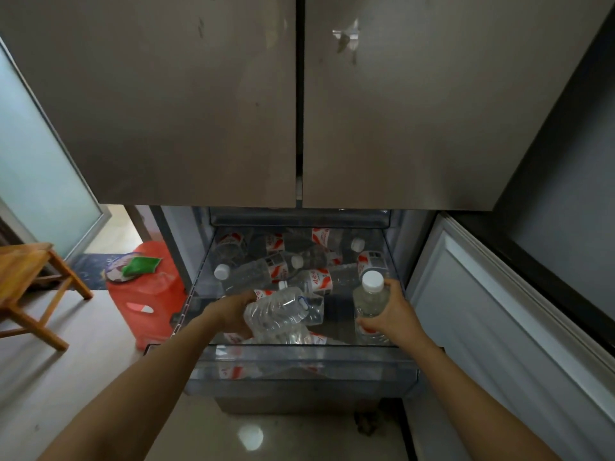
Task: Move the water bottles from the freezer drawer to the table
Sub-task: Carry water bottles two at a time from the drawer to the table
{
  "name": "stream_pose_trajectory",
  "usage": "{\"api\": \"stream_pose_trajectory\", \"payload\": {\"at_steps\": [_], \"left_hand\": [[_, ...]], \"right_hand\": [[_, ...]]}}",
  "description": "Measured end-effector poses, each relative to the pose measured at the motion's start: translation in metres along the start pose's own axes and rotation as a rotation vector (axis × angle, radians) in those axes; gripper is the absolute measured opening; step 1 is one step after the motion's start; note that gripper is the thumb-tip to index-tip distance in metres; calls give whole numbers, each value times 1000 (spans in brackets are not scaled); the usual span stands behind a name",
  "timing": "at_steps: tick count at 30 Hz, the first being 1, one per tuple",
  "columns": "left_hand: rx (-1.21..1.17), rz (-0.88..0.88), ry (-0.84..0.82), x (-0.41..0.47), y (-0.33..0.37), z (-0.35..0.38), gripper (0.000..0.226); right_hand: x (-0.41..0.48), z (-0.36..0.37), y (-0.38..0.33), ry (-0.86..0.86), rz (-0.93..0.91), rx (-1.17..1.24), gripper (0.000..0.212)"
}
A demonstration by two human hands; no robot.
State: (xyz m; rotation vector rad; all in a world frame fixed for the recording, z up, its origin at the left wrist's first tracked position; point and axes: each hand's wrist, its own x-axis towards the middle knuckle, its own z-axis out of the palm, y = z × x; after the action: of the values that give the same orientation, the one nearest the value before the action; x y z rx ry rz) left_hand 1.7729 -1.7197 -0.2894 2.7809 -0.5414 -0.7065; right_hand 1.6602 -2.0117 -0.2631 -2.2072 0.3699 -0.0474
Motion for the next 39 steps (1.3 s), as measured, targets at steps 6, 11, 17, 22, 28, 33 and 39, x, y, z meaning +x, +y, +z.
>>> {"api": "stream_pose_trajectory", "payload": {"at_steps": [6, 11, 17, 22, 28, 33, 39], "left_hand": [[95, 28, 112, -5, 14, -3, 68], [609, 89, 194, -30, 51, -44, 71], [1178, 217, 217, -51, 101, -71, 51], [1371, 218, 152, -53, 114, -83, 46], [1357, 133, 62, -36, 86, -76, 52], [1276, 175, 26, -40, 62, -64, 57], [1274, 113, -40, -50, 29, -46, 41]], "right_hand": [[-1, -1, -2, 0, -11, 10, 83], [0, 0, -1, 4, -6, 22, 82], [0, 0, 0, 1, -6, 9, 84], [-1, 0, 0, -6, -12, 14, 84], [-1, 0, 0, -15, -28, 12, 83], [1, 1, 1, -37, -40, 7, 85], [3, 1, 1, -70, -44, -15, 87]]}}
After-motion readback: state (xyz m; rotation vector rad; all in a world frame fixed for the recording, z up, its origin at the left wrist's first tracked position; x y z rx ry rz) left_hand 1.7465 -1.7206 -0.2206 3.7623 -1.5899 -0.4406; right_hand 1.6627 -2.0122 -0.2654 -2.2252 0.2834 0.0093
